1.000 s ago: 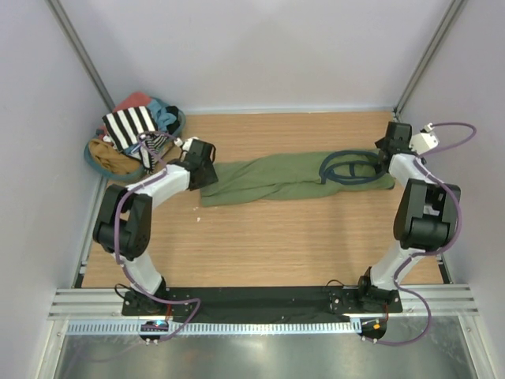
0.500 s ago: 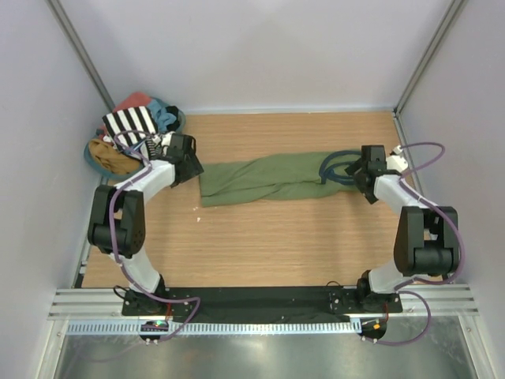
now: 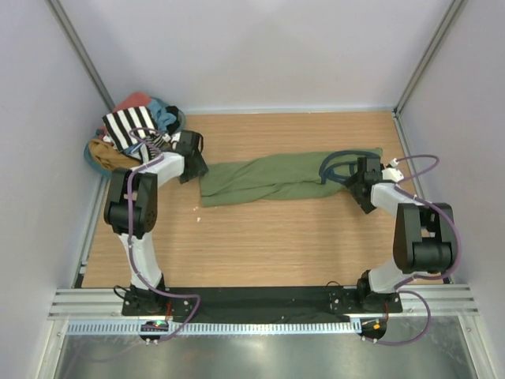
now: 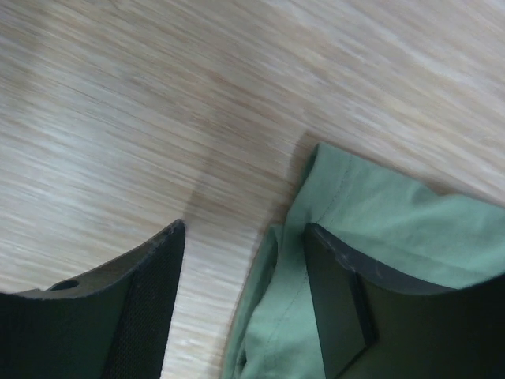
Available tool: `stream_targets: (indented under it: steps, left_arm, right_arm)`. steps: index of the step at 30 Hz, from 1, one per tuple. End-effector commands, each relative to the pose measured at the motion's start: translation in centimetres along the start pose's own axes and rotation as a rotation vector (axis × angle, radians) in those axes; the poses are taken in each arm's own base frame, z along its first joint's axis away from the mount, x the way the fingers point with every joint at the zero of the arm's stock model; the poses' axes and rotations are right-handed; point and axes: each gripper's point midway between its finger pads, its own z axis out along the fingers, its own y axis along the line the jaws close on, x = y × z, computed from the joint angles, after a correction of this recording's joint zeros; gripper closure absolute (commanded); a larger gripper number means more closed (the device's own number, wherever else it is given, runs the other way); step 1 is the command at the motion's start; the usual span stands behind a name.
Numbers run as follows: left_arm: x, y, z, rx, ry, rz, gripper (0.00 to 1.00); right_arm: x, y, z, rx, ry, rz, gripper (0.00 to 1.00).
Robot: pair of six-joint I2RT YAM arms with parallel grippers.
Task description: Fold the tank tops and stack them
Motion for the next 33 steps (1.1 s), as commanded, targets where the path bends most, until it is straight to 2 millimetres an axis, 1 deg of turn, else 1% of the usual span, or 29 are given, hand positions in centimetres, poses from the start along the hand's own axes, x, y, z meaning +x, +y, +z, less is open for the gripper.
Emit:
stream_targets:
  steps: [1, 2, 4, 5, 6, 7, 9, 10, 11, 12, 13, 14, 15, 16, 18, 19, 20, 21, 22, 23, 24, 25, 26, 27, 29, 30, 31, 32, 33]
  left_arm:
    - [-0.5, -0.7, 0.8, 0.012, -0.004, -0.014, 0.4]
    - [-0.2, -0.7, 1.1, 0.012, 0.003, -0.013, 0.41]
    - [0.4, -0.6, 1.8, 0.005, 0.024, -0.013, 0.45]
    - [0.6, -0.7, 2.0, 0.009, 0.032, -0.015, 0.47]
    - [1.0, -0.6, 2.3, 0.005, 0.043, -0.016, 0.51]
    - [1.2, -0.5, 2.4, 0.005, 0.047, -0.017, 0.63]
    - [1.5, -0.5, 2.4, 0.008, 0.05, -0.017, 0.73]
    - [1.5, -0.6, 2.4, 0.011, 0.051, -0.022, 0.82]
    - [1.6, -0.6, 2.3, 0.017, 0.053, -0.022, 0.85]
    - [1.9, -0.8, 2.2, 0.033, 0.06, -0.025, 0.93]
    - [2.0, -0.9, 2.2, 0.04, 0.064, -0.03, 0.97]
    - [2.1, -0.9, 2.1, 0.044, 0.065, -0.035, 1.0]
    - [2.5, -0.8, 2.1, 0.049, 0.077, -0.037, 1.0]
    - [2.4, -0.8, 1.8, 0.054, 0.074, -0.044, 1.0]
    - [2.9, -0.5, 1.5, 0.052, 0.078, -0.048, 1.0]
    - [2.6, -0.5, 1.0, 0.057, 0.066, -0.06, 1.0]
    - [3.4, 0.2, 0.8, 0.047, 0.075, -0.062, 1.0]
    - [3.3, 0.3, 0.5, 0.052, 0.065, -0.067, 1.0]
    - [3.0, 0.3, -0.4, 0.063, 0.048, -0.075, 1.0]
    - [4.0, 1.1, -0.5, 0.051, 0.061, -0.077, 1.0]
    - [4.5, 1.3, -0.9, 0.054, 0.065, -0.079, 1.0]
    - [5.4, 2.1, -1.7, 0.051, 0.073, -0.083, 1.0]
    - [5.8, 2.1, -2.0, 0.065, 0.071, -0.095, 1.0]
    - [6.7, 1.8, -2.6, 0.086, 0.076, -0.088, 1.0]
    - [8.5, 2.0, -3.5, 0.103, 0.08, -0.085, 1.0]
    - [9.6, 1.7, -4.0, 0.112, 0.086, -0.064, 1.0]
    - [10.4, 2.4, -4.1, 0.087, 0.085, -0.054, 1.0]
    - [10.1, 2.3, -4.7, 0.095, 0.068, -0.062, 0.95]
    - [10.0, 2.5, -4.8, 0.092, 0.056, -0.072, 0.88]
  right_arm:
    - [-1.9, 2.2, 0.9, -0.035, -0.062, 0.011, 0.17]
    - [-2.6, 2.6, 1.0, -0.035, -0.079, 0.01, 0.2]
    - [-2.7, 2.5, 1.5, -0.004, -0.081, -0.004, 0.24]
    - [-3.4, 3.0, 1.5, -0.007, -0.099, 0.003, 0.29]
    - [-3.6, 3.1, 1.6, -0.003, -0.104, 0.0, 0.34]
    - [-3.6, 3.1, 1.9, 0.007, -0.105, -0.003, 0.44]
    - [-4.4, 3.5, 2.0, 0.009, -0.126, 0.004, 0.56]
    - [-4.6, 3.7, 2.2, 0.013, -0.128, 0.003, 0.68]
    - [-4.6, 3.7, 2.5, 0.018, -0.127, 0.001, 0.72]
    - [-4.6, 3.8, 2.6, 0.019, -0.124, -0.002, 0.79]
    - [-4.8, 4.1, 2.8, 0.02, -0.121, -0.001, 0.9]
    - [-4.9, 4.2, 3.0, 0.019, -0.12, -0.002, 0.92]
    - [-4.9, 4.4, 3.1, 0.011, -0.116, 0.0, 0.96]
    - [-5.0, 4.5, 3.4, 0.014, -0.11, -0.001, 0.96]
    - [-5.3, 4.7, 3.6, 0.014, -0.107, -0.003, 0.98]
    - [-5.6, 5.0, 3.7, 0.008, -0.109, -0.004, 0.98]
    - [-5.8, 5.1, 4.0, 0.008, -0.11, -0.006, 0.98]
    - [-6.3, 5.7, 4.1, -0.008, -0.116, -0.006, 0.99]
    - [-6.6, 5.9, 4.2, -0.015, -0.116, -0.007, 0.99]
    - [-6.8, 5.7, 4.9, -0.007, -0.108, -0.016, 0.99]
    - [-7.3, 6.7, 5.0, -0.036, -0.103, -0.017, 0.99]
    - [-7.4, 6.9, 5.4, -0.041, -0.096, -0.036, 0.99]
    - [-7.1, 7.1, 6.2, -0.036, -0.08, -0.048, 0.99]
    - [-7.5, 8.4, 6.4, -0.066, -0.073, -0.046, 0.99]
    - [-7.3, 9.7, 7.0, -0.103, -0.042, -0.059, 0.99]
    - [-7.2, 10.6, 7.8, -0.116, -0.026, -0.061, 0.99]
    - [-7.1, 11.0, 7.9, -0.123, -0.012, -0.057, 0.99]
    - [-6.9, 10.9, 8.1, -0.114, 0.002, -0.056, 0.99]
    - [-7.0, 11.1, 8.0, -0.119, 0.002, -0.054, 0.99]
